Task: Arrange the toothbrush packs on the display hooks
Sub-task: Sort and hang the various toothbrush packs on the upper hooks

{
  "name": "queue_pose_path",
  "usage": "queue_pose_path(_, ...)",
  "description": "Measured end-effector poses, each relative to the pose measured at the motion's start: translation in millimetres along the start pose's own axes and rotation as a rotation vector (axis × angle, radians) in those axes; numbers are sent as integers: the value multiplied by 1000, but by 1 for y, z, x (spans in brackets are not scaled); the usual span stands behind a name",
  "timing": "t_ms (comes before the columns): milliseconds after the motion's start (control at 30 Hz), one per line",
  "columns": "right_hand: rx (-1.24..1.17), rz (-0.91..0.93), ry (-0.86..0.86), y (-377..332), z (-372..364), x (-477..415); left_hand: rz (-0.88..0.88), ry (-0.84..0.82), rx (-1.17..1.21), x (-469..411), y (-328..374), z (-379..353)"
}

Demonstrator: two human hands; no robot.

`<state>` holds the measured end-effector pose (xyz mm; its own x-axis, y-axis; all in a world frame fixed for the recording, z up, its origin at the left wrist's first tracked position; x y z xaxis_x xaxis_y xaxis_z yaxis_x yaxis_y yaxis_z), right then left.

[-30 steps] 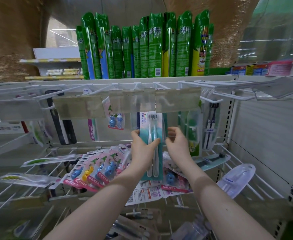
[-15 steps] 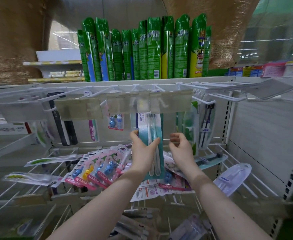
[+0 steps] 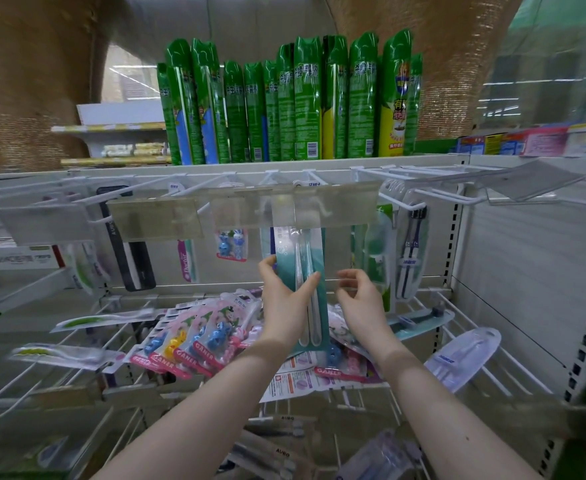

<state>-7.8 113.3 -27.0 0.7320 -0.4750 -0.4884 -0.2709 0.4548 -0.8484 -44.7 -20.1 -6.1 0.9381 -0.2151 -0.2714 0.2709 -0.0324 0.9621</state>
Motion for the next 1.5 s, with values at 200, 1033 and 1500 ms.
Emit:
queue_pose_path(200, 0, 5, -2, 1, 0, -1, -19, -2, -17, -5, 4, -4)
queue_pose_path(1033, -13, 73, 7, -6, -2, -19, -1, 108, -205, -64, -6, -38)
queue_pose_path(1500, 15, 53, -51, 5, -8, -28, 20, 155, -399, -105, -10, -47)
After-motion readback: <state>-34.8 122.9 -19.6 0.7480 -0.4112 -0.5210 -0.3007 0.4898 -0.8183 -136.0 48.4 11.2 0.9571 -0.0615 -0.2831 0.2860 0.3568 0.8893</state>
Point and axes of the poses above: each hand's wrist, its own x-axis away from the middle knuckle, its own z-axis out of the back of the hand, y = z × x, the point moved 5 cm from there along -x, towards the middle knuckle, and after that the axes turned 8 degrees about z, right-handed, at the moved point
